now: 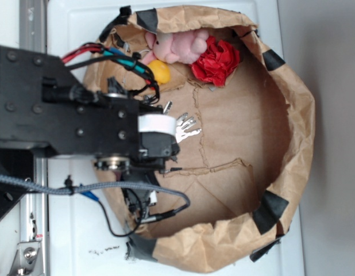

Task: Grab the silver keys.

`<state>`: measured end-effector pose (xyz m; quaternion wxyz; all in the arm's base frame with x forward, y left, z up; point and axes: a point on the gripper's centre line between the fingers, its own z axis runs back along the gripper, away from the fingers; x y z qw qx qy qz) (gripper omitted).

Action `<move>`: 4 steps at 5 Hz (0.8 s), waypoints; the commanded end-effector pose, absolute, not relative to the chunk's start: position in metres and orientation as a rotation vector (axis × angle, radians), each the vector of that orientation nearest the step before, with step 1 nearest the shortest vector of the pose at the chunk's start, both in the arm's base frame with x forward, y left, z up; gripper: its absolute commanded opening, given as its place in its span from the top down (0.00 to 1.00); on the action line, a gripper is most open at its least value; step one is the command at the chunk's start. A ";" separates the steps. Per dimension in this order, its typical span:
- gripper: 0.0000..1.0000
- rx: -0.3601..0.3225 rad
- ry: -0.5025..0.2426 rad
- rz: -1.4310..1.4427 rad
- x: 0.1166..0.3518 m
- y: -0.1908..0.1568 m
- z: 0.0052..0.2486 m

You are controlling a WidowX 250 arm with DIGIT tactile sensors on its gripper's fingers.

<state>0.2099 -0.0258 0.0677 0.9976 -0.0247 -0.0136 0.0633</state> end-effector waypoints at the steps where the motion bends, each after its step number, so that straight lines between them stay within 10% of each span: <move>1: 0.00 -0.039 -0.094 0.154 0.229 -0.022 0.074; 4: 0.00 -0.018 -0.080 0.142 0.236 -0.022 0.048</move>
